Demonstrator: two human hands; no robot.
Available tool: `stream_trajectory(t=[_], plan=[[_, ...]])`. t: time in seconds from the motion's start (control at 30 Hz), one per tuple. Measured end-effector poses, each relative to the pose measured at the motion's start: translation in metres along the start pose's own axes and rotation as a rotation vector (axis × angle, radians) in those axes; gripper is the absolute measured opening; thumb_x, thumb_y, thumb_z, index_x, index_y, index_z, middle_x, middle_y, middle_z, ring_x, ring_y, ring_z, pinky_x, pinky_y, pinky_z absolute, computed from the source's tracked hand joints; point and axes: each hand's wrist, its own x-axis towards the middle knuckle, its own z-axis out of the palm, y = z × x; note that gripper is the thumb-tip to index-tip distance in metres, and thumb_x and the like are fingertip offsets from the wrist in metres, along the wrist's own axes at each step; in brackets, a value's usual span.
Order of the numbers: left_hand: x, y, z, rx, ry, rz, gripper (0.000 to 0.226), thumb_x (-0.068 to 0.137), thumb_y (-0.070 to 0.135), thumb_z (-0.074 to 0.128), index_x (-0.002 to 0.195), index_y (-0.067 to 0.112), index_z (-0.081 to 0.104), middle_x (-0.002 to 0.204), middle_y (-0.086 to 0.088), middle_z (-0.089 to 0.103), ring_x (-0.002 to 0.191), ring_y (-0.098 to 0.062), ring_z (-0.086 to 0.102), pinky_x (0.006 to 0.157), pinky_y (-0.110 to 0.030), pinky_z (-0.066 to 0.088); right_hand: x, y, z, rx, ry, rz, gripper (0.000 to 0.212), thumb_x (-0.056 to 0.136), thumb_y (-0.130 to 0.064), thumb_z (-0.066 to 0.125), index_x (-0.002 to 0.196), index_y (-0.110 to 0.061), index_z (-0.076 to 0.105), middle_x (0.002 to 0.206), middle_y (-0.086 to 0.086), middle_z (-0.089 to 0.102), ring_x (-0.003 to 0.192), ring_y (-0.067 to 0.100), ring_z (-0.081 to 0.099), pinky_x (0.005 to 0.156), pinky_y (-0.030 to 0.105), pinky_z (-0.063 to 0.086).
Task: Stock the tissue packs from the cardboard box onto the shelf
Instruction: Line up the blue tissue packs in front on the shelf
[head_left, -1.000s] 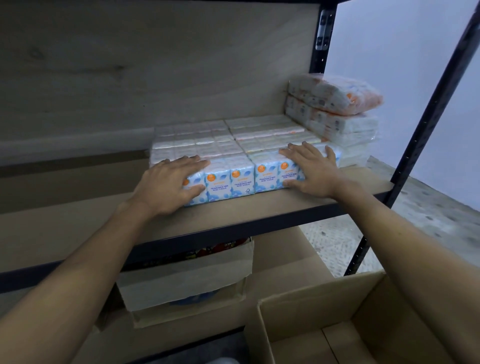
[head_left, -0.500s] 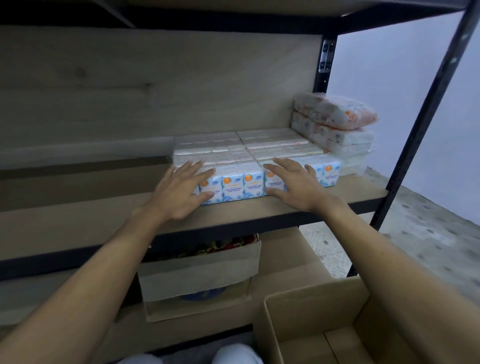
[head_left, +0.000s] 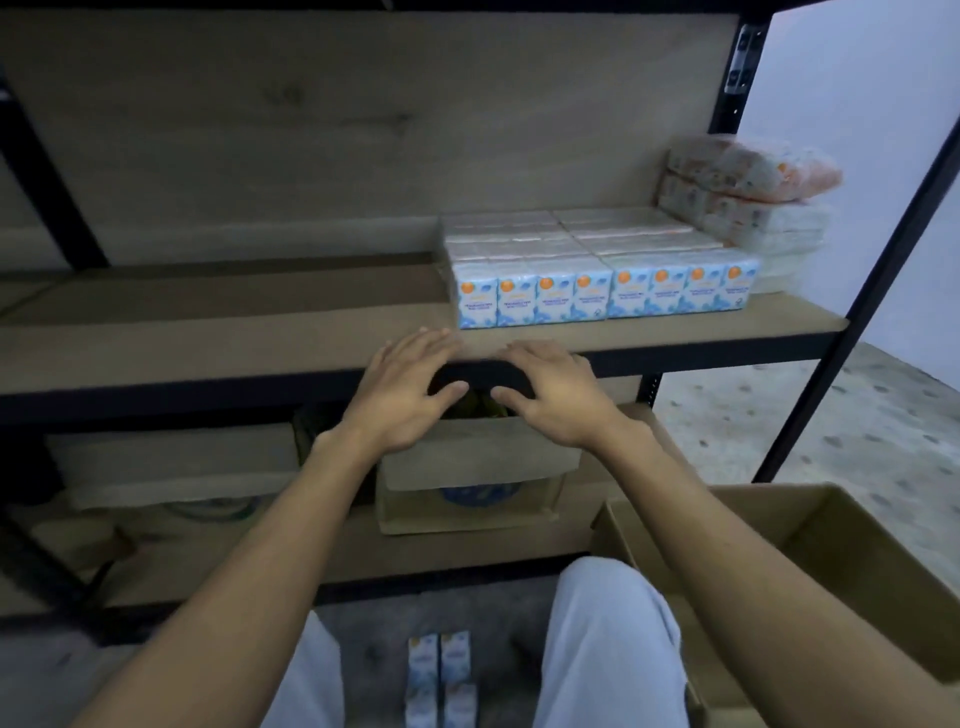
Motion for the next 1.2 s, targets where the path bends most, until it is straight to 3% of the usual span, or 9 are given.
stream_trajectory(t=[0.1,0.27,0.4,0.63,0.73,0.93,1.13,1.2], plan=[[-0.038,-0.007,0.015,-0.050,0.008,-0.037,0.052,0.096,0.044,0.049,0.145,0.034,0.037,0.154,0.007,0.033,0.144,-0.015,0.022,0.115,-0.040,0.015,-0.021,-0.024,0.030,0.090,-0.039,0.032,0.051,0.093,-0.049,0.049,0.140,-0.030,0.043,0.148,-0.002,0.040,0.138,0.018,0.030,0.109,0.049,0.030],[-0.092,-0.030,0.057,-0.181,-0.160,-0.182,0.054,0.095,0.050,0.043,0.146,0.032,0.037,0.152,0.004,0.036,0.139,-0.019,0.033,0.114,-0.045,0.026,-0.052,-0.042,0.086,0.290,-0.173,0.127,0.052,0.094,-0.049,0.049,0.140,-0.025,0.045,0.147,0.002,0.043,0.137,0.021,0.036,0.111,0.044,0.033],[-0.120,-0.044,0.091,-0.188,-0.297,-0.323,0.056,0.096,0.048,0.046,0.148,0.029,0.035,0.154,-0.001,0.033,0.142,-0.021,0.029,0.113,-0.040,0.028,-0.067,-0.044,0.126,0.324,-0.265,0.232,0.052,0.092,-0.049,0.054,0.137,-0.023,0.049,0.141,0.003,0.051,0.129,0.022,0.045,0.105,0.039,0.040],[-0.148,-0.065,0.150,-0.190,-0.436,-0.457,0.058,0.097,0.046,0.046,0.150,0.026,0.031,0.156,-0.002,0.029,0.142,-0.022,0.028,0.112,-0.031,0.026,-0.084,-0.026,0.200,0.353,-0.468,0.380,0.052,0.094,-0.039,0.055,0.141,-0.020,0.043,0.145,0.009,0.045,0.132,0.027,0.041,0.103,0.030,0.035],[-0.158,-0.083,0.188,-0.191,-0.502,-0.530,0.058,0.097,0.046,0.047,0.149,0.025,0.030,0.156,-0.001,0.030,0.141,-0.021,0.029,0.112,-0.031,0.026,-0.092,-0.016,0.240,0.384,-0.518,0.429,0.055,0.093,-0.044,0.055,0.141,-0.020,0.043,0.146,0.006,0.043,0.132,0.025,0.041,0.106,0.032,0.036],[-0.177,-0.116,0.256,-0.345,-0.613,-0.707,0.061,0.095,0.047,0.050,0.149,0.034,0.026,0.157,0.001,0.026,0.141,-0.023,0.030,0.113,-0.041,0.031,-0.110,0.001,0.310,0.481,-0.627,0.502,0.049,0.092,-0.031,0.061,0.136,-0.015,0.048,0.138,0.009,0.052,0.126,0.027,0.049,0.103,0.034,0.041],[-0.202,-0.135,0.318,-0.397,-0.665,-0.763,0.059,0.095,0.035,0.055,0.148,0.033,0.029,0.153,0.002,0.028,0.136,-0.022,0.036,0.103,-0.031,0.039,-0.130,0.014,0.377,0.466,-0.702,0.599,0.059,0.095,-0.036,0.056,0.147,-0.022,0.033,0.150,0.005,0.034,0.131,0.026,0.043,0.104,0.035,0.040],[-0.211,-0.142,0.335,-0.409,-0.691,-0.793,0.059,0.094,0.033,0.057,0.147,0.033,0.031,0.153,0.001,0.028,0.136,-0.023,0.037,0.104,-0.036,0.041,-0.136,0.018,0.395,0.470,-0.723,0.616,0.061,0.095,-0.033,0.058,0.148,-0.020,0.032,0.150,0.007,0.034,0.131,0.027,0.043,0.104,0.036,0.040]])
